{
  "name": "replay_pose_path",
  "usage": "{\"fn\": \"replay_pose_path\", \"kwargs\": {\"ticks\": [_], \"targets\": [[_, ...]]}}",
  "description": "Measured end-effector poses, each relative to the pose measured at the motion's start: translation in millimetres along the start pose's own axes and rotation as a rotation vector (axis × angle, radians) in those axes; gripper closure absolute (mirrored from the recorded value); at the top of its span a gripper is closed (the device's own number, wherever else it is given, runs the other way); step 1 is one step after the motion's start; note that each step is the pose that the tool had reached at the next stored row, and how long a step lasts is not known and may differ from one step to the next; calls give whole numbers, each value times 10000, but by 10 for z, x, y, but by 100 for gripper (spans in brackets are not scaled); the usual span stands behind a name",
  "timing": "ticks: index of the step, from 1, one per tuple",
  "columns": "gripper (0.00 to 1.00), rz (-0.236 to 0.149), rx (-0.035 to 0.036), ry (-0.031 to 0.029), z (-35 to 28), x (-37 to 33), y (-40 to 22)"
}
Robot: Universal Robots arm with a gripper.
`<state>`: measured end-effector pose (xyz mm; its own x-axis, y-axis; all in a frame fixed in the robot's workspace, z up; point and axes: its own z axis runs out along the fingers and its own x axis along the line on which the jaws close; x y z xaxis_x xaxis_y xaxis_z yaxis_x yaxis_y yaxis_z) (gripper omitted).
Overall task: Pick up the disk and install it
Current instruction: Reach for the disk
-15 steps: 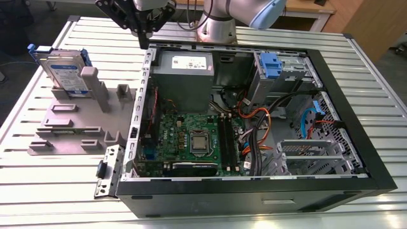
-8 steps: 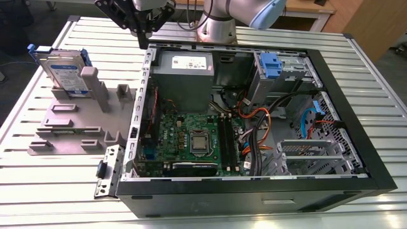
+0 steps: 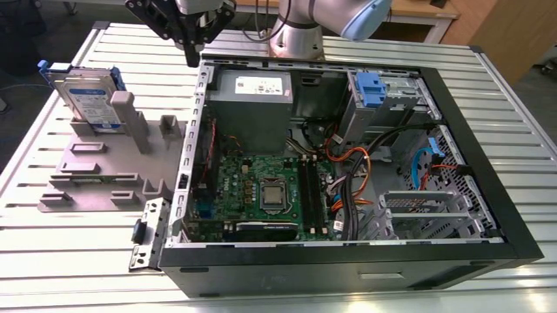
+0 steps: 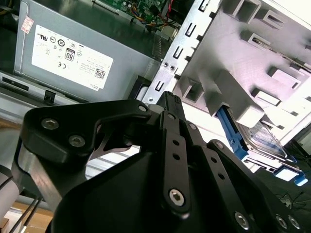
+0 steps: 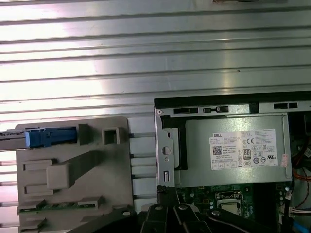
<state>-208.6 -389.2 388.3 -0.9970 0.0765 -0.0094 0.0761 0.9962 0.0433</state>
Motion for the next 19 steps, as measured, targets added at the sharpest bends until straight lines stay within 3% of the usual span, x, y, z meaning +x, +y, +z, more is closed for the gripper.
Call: {"fn": "replay_pose_path", "kwargs": {"ticks": [19], "targets": [[89,4,6,64,5,77,-5]]}}
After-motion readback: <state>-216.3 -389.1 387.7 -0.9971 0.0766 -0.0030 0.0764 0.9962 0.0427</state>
